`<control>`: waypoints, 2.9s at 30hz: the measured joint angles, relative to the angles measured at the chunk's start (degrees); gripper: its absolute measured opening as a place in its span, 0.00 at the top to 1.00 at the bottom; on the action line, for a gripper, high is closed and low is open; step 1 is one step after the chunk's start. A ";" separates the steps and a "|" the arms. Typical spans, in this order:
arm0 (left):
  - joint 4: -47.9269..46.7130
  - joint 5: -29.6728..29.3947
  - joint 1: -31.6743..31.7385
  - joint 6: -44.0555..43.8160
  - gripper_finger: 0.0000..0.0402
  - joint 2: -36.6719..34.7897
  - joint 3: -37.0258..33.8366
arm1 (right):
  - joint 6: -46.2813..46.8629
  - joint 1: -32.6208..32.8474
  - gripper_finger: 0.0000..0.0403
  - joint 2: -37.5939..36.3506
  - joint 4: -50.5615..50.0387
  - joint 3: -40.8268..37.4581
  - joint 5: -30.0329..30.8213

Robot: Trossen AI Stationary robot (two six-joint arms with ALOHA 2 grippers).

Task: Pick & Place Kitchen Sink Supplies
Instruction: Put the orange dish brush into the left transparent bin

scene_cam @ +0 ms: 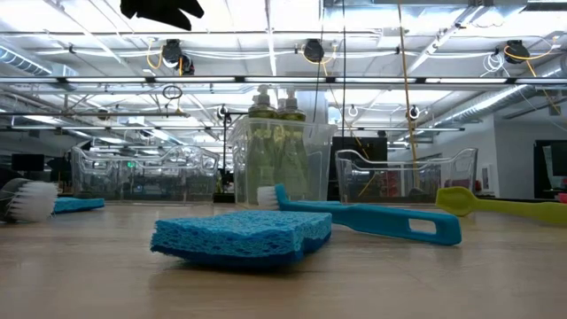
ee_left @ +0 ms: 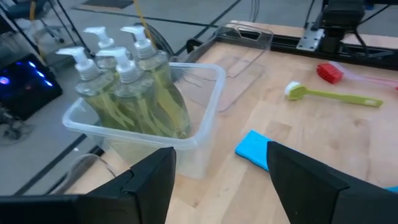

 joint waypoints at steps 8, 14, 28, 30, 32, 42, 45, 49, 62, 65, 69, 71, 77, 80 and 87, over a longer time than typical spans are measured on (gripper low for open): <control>0.00 4.49 0.00 -1.02 0.36 0.00 0.01 | 16.99 5.00 0.26 -6.32 -22.32 0.00 -0.24; 0.04 4.50 0.00 -1.74 0.33 0.00 0.01 | 32.31 7.56 0.26 -7.96 -34.99 0.00 -0.44; 0.11 4.50 0.00 -1.89 0.39 0.00 0.01 | 70.53 9.23 0.26 -5.93 -61.41 -0.68 -11.24; 0.09 4.50 0.00 -1.90 0.38 0.00 0.01 | 75.65 9.23 0.26 -5.91 -63.42 -2.38 -13.92; 0.10 4.49 0.00 -1.89 0.36 0.00 0.01 | 80.88 9.24 0.26 -5.99 -64.35 -4.76 -16.66; 0.11 4.48 0.00 -1.89 0.33 0.00 -0.01 | 95.54 11.28 0.26 -6.06 -62.87 -23.55 -35.38; 0.10 4.48 0.00 -1.88 0.32 0.00 0.01 | 98.87 13.42 0.26 -6.06 -59.04 -28.49 -36.45; 0.10 4.48 0.00 -1.75 0.33 0.00 0.00 | 102.49 15.61 0.26 -6.06 -50.75 -32.88 -36.47; 0.09 4.46 0.02 -1.72 0.38 0.00 0.01 | 116.13 19.55 0.30 -6.06 -39.50 -41.72 -35.58; 0.09 4.45 0.00 -1.72 0.38 0.00 0.01 | 119.26 20.11 0.33 -6.06 -36.56 -43.73 -34.48; 0.09 4.45 0.00 -1.69 0.36 0.00 0.01 | 121.71 20.11 0.38 -6.06 -31.95 -46.58 -34.43; 0.09 4.45 0.01 -1.69 0.35 0.00 0.01 | 122.96 20.09 0.40 -6.13 -30.24 -47.79 -34.54; 0.09 4.45 0.02 -1.74 0.33 0.00 0.01 | 123.65 20.09 0.50 -6.17 -30.14 -48.54 -34.69; 0.12 4.45 0.00 -1.76 0.35 0.00 0.01 | 123.63 20.09 0.57 -6.15 -30.37 -48.57 -34.78; 2.56 4.39 0.02 -1.45 0.38 0.00 -0.02 | 123.47 20.09 0.75 -6.08 -30.16 -48.67 -34.66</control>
